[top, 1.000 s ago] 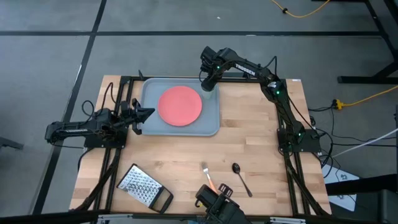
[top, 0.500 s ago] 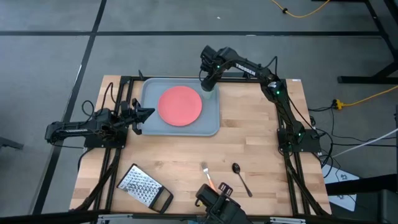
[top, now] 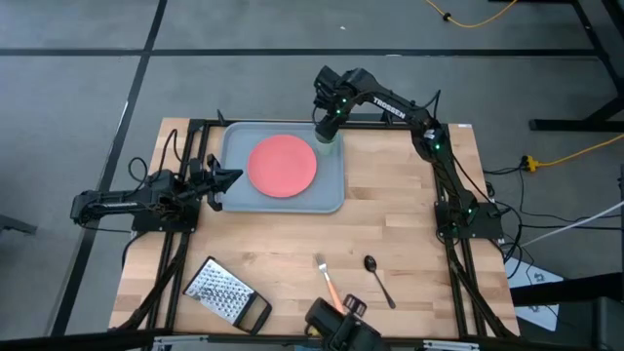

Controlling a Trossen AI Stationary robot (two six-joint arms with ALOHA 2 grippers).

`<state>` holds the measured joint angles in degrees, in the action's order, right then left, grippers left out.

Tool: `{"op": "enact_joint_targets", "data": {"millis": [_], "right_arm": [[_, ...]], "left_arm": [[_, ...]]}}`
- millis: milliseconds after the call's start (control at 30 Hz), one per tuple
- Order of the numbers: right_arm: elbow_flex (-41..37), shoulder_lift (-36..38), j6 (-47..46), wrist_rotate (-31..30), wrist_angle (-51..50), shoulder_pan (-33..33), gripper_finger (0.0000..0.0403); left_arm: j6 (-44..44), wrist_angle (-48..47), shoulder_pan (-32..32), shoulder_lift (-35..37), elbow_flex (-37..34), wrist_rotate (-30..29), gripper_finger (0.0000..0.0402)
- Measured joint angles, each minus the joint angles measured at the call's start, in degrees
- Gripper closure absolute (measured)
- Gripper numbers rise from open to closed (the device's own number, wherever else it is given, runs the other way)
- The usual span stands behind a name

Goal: Pick and place plate/cup/fork/spoon on tray
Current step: Put the black spoon on the gray serving tray beside the pink plate

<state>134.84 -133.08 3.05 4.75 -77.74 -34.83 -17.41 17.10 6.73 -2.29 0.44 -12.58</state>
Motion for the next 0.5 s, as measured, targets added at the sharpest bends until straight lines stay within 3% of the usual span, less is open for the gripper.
{"op": "enact_joint_targets", "data": {"millis": [167, 267, 400, 500], "right_arm": [[0.11, 0.07, -3.56, 0.0, -12.82, 2.42, 0.0311], [-1.15, 0.61, -5.87, 1.15, -12.0, 5.01, 0.031], [-1.11, 2.24, -6.64, 7.35, -12.23, 9.79, 0.0311], [-1.06, 3.23, -3.59, 9.88, -12.27, 14.51, 0.031]], "left_arm": [[-0.01, 0.0, 0.01, 0.01, 0.0, 0.0, 0.0401], [-0.02, -0.07, -0.01, 0.0, -0.01, -0.01, 0.0401], [-0.02, -0.7, 0.0, 0.0, -0.01, 0.0, 0.0401], [-0.02, -1.31, 0.01, -0.01, 0.0, 0.0, 0.0401]]}}
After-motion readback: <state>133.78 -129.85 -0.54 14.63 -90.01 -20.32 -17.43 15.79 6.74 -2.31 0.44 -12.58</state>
